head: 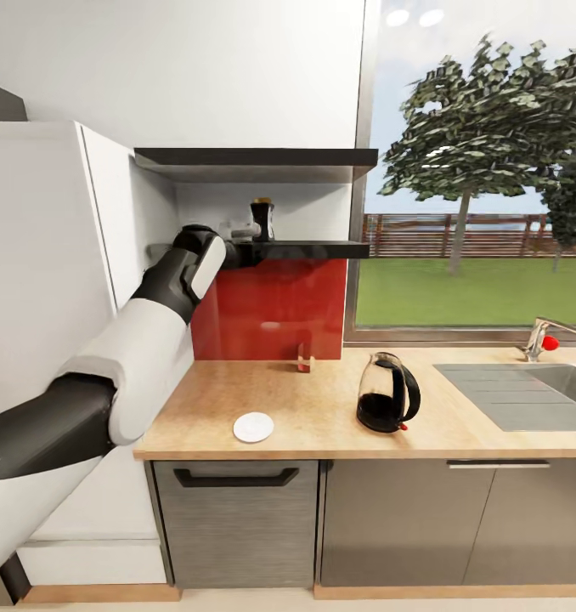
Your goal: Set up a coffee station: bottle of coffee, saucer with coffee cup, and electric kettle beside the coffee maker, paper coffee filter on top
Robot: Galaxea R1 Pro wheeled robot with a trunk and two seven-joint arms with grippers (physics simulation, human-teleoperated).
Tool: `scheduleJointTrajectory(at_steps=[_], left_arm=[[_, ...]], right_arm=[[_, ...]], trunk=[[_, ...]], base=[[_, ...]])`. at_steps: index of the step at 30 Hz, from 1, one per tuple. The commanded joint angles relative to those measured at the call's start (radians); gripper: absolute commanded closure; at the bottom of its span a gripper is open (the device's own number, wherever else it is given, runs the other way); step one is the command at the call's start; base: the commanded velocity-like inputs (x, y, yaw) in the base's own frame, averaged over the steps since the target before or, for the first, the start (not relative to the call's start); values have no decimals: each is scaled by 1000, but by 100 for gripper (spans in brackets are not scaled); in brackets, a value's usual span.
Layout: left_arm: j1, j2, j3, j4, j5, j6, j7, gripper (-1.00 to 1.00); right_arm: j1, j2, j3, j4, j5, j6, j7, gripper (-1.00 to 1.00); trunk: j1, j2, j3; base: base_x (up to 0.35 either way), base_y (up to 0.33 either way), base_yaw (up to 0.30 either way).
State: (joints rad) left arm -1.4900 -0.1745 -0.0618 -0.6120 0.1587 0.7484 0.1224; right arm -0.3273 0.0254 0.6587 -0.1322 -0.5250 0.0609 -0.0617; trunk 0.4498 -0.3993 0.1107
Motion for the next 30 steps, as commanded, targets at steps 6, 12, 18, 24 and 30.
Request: scheduleJointTrajectory(at_steps=[6, 12, 18, 24, 30], left_arm=[[34, 0, -4, -35, 10, 37, 43, -100], [53, 0, -12, -391, 9, 228, 78, -100], [53, 0, -15, -417, 9, 231, 79, -100], [53, 0, -15, -422, 9, 232, 79, -100], [53, 0, -15, -416, 7, 232, 79, -100]], right_arm=[[-4, -1, 8, -3, -6, 7, -6, -100], [-4, -1, 9, -3, -6, 7, -6, -100], [-4, -1, 10, -3, -6, 7, -6, -100], [-4, -1, 10, -3, -6, 7, -6, -100], [-4, -1, 9, -3, -6, 7, -6, -100]], trunk=[[0, -1, 0], [0, -1, 0], [0, -1, 0], [0, -1, 0], [0, -1, 0]], base=[[0, 0, 0], [0, 0, 0], [5, 0, 0], [231, 0, 0], [331, 0, 0]])
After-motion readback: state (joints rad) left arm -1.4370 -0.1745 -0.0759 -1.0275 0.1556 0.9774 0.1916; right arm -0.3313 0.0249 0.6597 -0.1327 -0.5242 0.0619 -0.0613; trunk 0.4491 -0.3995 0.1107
